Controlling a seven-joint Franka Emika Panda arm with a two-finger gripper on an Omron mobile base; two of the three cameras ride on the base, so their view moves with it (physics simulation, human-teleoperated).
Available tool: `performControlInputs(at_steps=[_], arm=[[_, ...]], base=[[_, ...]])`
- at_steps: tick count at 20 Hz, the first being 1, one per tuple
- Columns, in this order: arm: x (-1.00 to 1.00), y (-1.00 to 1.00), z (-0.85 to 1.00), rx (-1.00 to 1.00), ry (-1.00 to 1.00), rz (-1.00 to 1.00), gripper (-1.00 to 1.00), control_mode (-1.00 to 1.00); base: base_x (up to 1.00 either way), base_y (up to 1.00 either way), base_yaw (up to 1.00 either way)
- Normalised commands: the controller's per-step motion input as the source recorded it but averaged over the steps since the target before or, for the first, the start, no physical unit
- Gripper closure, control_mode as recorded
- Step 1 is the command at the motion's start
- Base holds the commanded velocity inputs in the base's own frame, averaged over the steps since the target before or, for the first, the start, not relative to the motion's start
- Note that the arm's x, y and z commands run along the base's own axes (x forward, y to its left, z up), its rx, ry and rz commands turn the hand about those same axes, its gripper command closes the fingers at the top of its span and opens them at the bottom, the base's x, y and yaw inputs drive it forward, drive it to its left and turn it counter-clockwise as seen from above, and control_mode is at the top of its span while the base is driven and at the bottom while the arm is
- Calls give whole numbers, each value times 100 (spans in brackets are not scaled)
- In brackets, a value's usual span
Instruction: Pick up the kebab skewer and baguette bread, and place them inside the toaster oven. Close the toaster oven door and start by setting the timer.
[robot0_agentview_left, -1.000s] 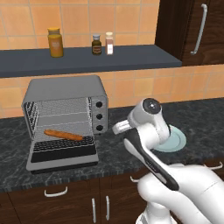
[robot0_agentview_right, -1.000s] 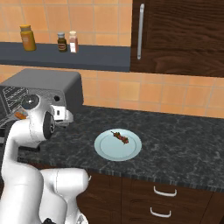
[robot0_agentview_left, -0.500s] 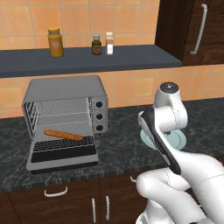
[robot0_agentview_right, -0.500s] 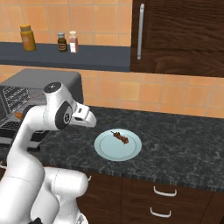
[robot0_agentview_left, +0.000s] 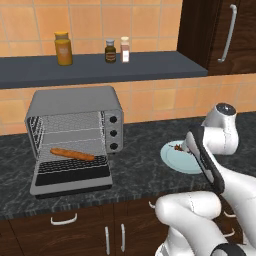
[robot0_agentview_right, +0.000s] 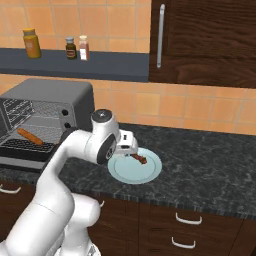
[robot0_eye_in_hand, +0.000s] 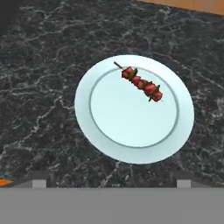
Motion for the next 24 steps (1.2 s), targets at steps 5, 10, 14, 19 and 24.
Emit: performControlInputs(at_steps=[5,10,14,19,24], arm=[[55,-22,-33,0,13,38,-100,-100],[69,-22,-24,-2,15,21,-100,-100],[51,-41,-32,-7,9,8,-100,-100],[14,-39,-49,-4,7,1,-100,-100],[30,-15,-26,-1,2,1,-100,-100]], base=[[0,0,0],[0,0,0],[0,0,0],[0,0,0],[0,0,0]])
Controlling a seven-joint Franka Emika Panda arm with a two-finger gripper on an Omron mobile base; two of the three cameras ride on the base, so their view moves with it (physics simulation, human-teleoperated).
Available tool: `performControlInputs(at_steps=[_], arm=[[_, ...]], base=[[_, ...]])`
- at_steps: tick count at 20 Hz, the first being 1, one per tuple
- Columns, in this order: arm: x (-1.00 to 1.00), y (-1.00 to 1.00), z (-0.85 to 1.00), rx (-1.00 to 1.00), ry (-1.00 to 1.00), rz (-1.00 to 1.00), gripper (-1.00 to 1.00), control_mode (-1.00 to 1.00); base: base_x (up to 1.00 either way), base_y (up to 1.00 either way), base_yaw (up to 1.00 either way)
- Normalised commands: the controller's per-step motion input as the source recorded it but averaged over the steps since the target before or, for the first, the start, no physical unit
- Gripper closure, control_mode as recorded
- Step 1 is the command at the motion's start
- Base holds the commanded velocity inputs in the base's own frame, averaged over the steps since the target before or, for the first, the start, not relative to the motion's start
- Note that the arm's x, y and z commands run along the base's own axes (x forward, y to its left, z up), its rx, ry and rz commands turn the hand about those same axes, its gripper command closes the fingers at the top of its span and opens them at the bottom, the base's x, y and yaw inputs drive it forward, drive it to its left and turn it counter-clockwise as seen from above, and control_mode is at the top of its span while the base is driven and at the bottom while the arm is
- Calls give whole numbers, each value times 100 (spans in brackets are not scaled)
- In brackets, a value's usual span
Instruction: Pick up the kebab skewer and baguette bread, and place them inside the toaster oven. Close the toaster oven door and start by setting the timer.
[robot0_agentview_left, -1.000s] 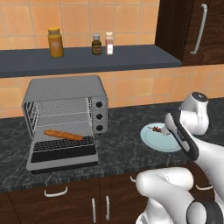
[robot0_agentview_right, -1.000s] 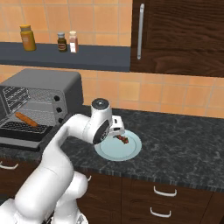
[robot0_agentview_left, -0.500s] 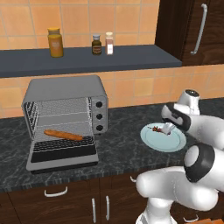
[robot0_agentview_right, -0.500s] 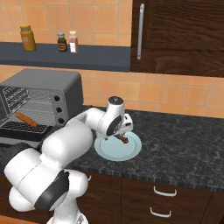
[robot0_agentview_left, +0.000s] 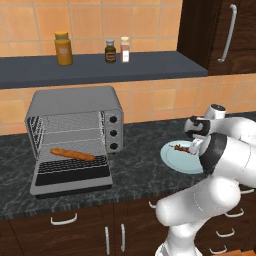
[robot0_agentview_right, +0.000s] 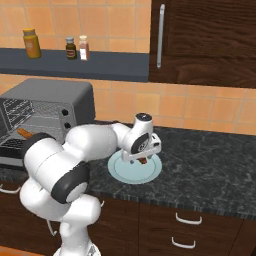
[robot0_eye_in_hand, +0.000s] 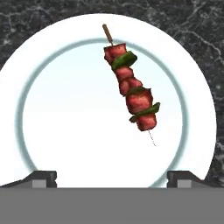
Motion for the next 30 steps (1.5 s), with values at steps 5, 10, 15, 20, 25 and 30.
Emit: performControlInputs(at_steps=[5,10,15,20,25,30], arm=[[23,0,-22,0,2,0,-100,-100],[27,0,-35,0,3,0,-100,-100],[30,0,-20,0,0,1,-100,-100],[27,-2,-23,0,1,1,-100,-100],[12,-7,-19,0,0,2,-100,-100],[0,-5,-25,0,1,2,100,-100]], base=[[0,0,0],[0,0,0],[0,0,0],[0,0,0],[0,0,0],[0,0,0]])
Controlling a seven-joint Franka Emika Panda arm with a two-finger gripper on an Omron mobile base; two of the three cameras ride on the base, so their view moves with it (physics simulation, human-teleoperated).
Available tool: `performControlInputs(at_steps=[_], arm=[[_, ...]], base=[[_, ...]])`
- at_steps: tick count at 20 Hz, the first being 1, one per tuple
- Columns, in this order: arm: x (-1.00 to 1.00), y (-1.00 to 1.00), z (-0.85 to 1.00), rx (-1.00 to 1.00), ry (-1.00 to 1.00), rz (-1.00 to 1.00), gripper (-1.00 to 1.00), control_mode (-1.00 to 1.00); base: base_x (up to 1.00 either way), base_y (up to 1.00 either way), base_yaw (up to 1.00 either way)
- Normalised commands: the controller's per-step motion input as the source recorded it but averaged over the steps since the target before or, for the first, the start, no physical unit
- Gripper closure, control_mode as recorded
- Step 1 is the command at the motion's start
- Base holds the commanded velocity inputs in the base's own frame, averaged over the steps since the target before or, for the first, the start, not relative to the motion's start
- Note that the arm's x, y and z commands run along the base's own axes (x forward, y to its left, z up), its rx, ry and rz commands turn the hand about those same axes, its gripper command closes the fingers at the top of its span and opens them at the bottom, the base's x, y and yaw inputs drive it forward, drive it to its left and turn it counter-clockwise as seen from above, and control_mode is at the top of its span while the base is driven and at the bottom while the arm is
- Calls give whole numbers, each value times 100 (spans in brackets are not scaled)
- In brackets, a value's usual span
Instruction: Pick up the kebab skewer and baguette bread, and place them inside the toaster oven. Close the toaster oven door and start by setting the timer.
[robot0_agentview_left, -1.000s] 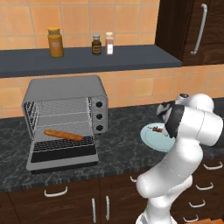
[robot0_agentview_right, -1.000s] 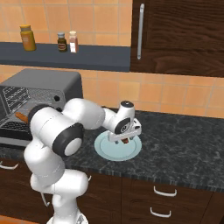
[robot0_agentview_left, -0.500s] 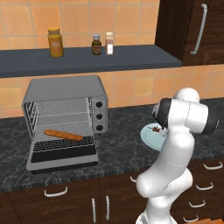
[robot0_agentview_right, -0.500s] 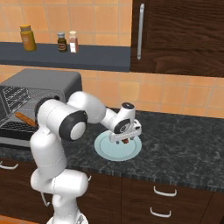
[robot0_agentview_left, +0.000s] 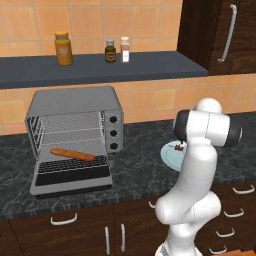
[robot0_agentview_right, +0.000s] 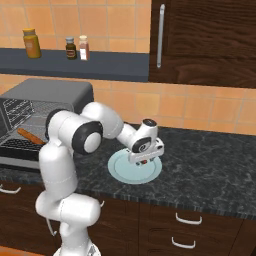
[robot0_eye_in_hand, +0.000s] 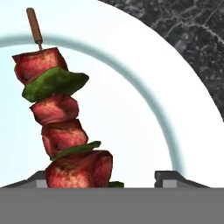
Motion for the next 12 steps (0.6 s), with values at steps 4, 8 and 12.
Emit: performControlInputs(at_steps=[4,8,12], arm=[[-23,0,21,0,0,3,100,-100],[-89,8,86,0,0,6,100,-100],[-100,69,75,0,0,0,100,-100]], base=[[0,0,0],[0,0,0],[0,0,0]])
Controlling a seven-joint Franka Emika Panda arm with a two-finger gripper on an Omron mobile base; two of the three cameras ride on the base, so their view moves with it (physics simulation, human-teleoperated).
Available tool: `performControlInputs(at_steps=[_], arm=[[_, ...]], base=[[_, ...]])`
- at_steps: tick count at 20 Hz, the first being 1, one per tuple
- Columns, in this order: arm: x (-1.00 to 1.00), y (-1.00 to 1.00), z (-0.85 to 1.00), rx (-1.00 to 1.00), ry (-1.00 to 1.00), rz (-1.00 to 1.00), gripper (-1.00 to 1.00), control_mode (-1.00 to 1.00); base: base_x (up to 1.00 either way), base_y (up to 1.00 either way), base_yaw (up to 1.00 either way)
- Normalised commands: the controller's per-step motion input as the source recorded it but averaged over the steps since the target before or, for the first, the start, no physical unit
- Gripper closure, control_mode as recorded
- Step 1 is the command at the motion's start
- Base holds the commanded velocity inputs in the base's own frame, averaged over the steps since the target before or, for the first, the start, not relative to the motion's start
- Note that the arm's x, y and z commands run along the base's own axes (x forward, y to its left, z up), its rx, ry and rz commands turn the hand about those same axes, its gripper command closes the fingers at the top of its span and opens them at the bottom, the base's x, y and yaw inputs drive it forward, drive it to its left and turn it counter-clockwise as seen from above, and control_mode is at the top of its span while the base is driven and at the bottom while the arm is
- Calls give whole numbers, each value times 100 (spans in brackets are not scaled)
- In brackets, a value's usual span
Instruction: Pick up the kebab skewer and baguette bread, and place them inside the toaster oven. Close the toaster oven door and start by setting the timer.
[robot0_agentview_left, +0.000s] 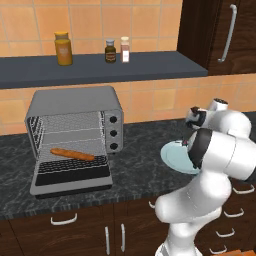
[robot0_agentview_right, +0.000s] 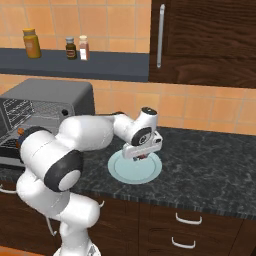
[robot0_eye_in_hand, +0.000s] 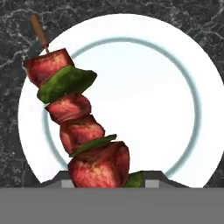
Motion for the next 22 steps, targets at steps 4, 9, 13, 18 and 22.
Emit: performControlInputs(at_steps=[4,9,13,18,22], arm=[[-99,100,47,0,0,0,100,-100],[-69,100,32,0,0,0,100,-100],[-32,100,31,3,0,0,100,-100],[-1,100,38,7,0,-1,100,-100],[27,100,15,5,0,-8,100,-100]], base=[[0,0,0],[0,0,0],[0,0,0],[0,0,0],[0,0,0]])
